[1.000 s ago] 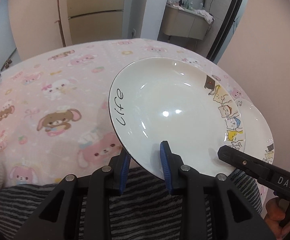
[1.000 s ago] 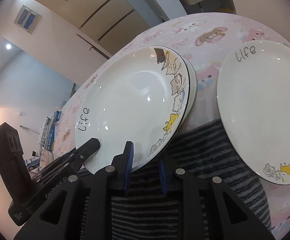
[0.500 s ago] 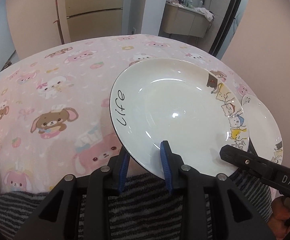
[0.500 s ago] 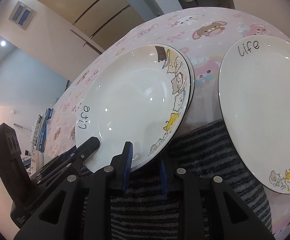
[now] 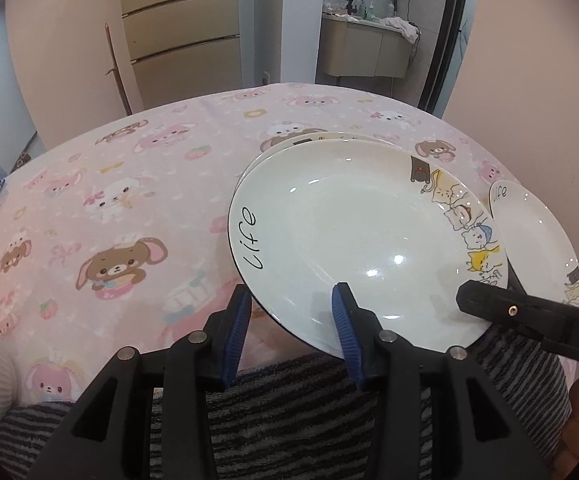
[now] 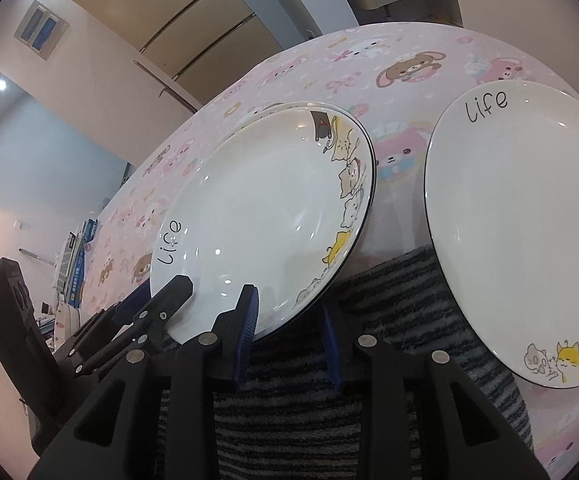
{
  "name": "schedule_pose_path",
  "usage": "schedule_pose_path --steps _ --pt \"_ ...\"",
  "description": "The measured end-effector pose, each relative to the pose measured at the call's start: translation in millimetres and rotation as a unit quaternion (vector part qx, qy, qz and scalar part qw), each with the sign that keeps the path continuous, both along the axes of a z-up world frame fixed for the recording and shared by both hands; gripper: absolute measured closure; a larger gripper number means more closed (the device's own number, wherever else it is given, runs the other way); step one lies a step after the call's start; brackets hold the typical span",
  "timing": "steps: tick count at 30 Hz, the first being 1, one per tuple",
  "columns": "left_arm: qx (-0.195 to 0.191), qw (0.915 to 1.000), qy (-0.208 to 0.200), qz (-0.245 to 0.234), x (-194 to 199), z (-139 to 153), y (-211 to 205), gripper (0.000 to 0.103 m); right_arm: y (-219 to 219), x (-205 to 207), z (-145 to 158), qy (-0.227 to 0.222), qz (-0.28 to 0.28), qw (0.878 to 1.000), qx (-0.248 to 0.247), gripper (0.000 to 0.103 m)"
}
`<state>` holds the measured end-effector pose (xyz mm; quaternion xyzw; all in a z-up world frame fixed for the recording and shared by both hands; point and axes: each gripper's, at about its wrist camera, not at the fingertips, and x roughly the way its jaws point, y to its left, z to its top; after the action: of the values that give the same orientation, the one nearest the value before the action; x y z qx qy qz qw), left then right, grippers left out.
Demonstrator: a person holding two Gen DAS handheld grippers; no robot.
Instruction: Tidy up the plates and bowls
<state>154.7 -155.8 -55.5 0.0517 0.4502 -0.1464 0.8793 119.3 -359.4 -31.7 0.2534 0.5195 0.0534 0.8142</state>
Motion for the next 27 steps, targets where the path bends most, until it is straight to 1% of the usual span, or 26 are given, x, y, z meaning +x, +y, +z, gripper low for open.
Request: schedule_pose_path --steps 1,2,3,4,7,9,10,11,12,13,15,17,21,22,23,24,25,27 --pt "-0.002 1.0000 0.001 -0.002 0.8 0.2 0.8 0.059 0.0 0.2 0.0 0.000 0.000 1.000 -0.002 0.072" --pt "0.001 1.0000 0.001 0.001 2.5 0.3 2.3 0.052 -1.5 0.1 0.7 0.000 0.000 1.000 -0.003 0.072" --pt "0.008 0.9999 -0.002 0.008 2.4 0.3 3.3 0.048 -2.6 -0.3 1.4 0.000 0.000 1.000 -0.004 0.072" --pt "0.011 0.9998 -0.005 0.014 2.0 0.7 5.9 0.047 -3.5 -0.5 2.2 0.001 0.000 1.000 -0.004 0.072" --pt "-0.011 0.9998 0.008 0.011 2.5 1.0 11.6 0.046 -7.8 0.5 2.1 0.007 -0.004 1.000 -0.001 0.069" --pt "-0.018 0.9996 0.016 0.015 5.2 -0.4 13.0 0.046 -11.6 2.0 -1.1 0.014 -0.010 1.000 0.003 0.064" --pt "-0.021 0.9995 0.018 0.017 5.7 -1.1 12.7 0.047 -13.1 3.1 -2.7 0.016 -0.012 1.000 0.006 0.064" --pt "-0.030 0.9991 0.024 0.015 7.3 -2.1 13.3 0.061 -12.6 5.4 -3.6 0.015 -0.009 1.000 -0.001 0.064" --pt "-0.052 0.9981 0.032 0.008 8.3 -2.1 14.2 0.072 -11.3 7.8 -4.2 0.012 -0.006 1.000 -0.009 0.064" --pt "-0.063 0.9971 0.042 0.011 9.9 -2.6 15.0 0.075 -10.7 9.8 -5.2 0.011 -0.007 1.000 -0.021 0.064" --pt "-0.073 0.9959 0.051 0.015 13.7 -4.8 16.4 0.078 -13.4 13.3 -8.9 0.014 -0.018 0.999 -0.028 0.064" --pt "-0.074 0.9960 0.048 0.011 13.8 -5.5 17.0 0.078 -17.8 14.8 -11.9 0.018 -0.022 1.000 -0.012 0.064" --pt "-0.063 0.9974 0.035 0.005 9.0 -3.7 13.8 0.078 -20.4 11.9 -10.4 0.017 -0.019 1.000 -0.004 0.064" --pt "-0.060 0.9977 0.032 0.004 7.5 -3.1 12.9 0.078 -20.6 10.1 -8.0 0.016 -0.016 1.000 -0.005 0.064" --pt "-0.055 0.9980 0.030 0.003 5.7 -2.1 12.0 0.073 -20.5 7.5 -3.8 0.013 -0.010 1.000 -0.007 0.064" --pt "-0.049 0.9983 0.031 0.004 3.6 -1.2 11.0 0.065 -20.6 5.0 0.1 0.009 -0.005 1.000 -0.011 0.064" --pt "-0.049 0.9983 0.032 0.004 1.6 -1.0 11.5 0.053 -21.1 1.4 4.7 0.002 -0.001 1.000 -0.016 0.064" --pt "-0.058 0.9977 0.034 -0.004 -3.9 2.2 9.0 0.053 -22.7 -5.8 15.3 -0.015 0.005 1.000 -0.023 0.064"
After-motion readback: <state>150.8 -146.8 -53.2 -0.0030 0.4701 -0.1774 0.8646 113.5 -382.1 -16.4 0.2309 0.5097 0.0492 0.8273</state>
